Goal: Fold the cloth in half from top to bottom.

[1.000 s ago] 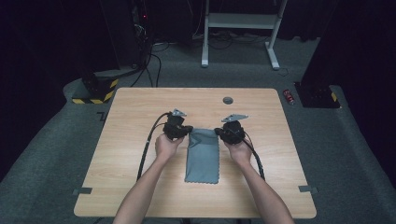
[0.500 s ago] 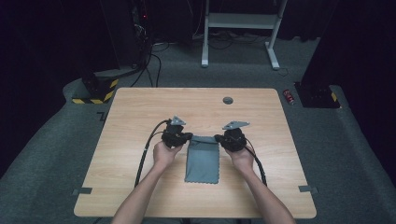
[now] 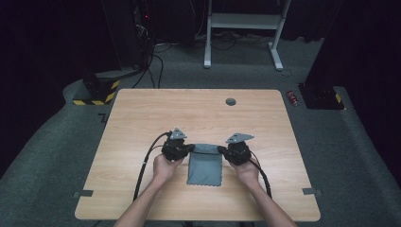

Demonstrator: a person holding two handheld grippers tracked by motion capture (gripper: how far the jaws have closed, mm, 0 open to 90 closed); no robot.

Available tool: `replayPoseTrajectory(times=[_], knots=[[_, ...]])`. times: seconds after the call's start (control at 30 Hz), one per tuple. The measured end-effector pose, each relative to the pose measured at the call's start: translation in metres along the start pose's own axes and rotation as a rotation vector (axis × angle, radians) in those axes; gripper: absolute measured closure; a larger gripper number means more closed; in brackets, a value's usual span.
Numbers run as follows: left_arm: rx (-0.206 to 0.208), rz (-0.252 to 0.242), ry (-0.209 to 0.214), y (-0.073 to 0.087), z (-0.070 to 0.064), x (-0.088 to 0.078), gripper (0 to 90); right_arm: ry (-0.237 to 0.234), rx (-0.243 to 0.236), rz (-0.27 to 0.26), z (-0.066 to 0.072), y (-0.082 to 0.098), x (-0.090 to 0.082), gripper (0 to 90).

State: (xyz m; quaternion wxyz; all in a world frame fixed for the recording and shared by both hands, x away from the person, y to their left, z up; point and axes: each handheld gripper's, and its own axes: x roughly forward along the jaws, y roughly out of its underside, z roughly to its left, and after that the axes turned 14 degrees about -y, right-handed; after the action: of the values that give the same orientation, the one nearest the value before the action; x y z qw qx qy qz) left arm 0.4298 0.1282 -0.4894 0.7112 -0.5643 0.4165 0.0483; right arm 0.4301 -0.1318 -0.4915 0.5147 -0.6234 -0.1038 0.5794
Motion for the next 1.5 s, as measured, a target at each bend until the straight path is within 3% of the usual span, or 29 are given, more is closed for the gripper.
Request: replayPoseTrajectory(times=[0.47,0.97,1.5], knots=[[0.021,-0.017,0.003,0.013,-0.008,-0.012,88.7,-0.018,-0.012,-0.006,0.011,0.007,-0.005,89.4],[0.002,-0.033,0.027,0.02,-0.012,-0.02,88.7,-0.034,-0.028,-0.01,0.019,0.013,-0.012,89.4],[0.038,-0.035,0.023,0.029,-0.019,-0.028,88.7,-0.061,-0.041,-0.015,0.031,0.02,-0.017,89.4]])
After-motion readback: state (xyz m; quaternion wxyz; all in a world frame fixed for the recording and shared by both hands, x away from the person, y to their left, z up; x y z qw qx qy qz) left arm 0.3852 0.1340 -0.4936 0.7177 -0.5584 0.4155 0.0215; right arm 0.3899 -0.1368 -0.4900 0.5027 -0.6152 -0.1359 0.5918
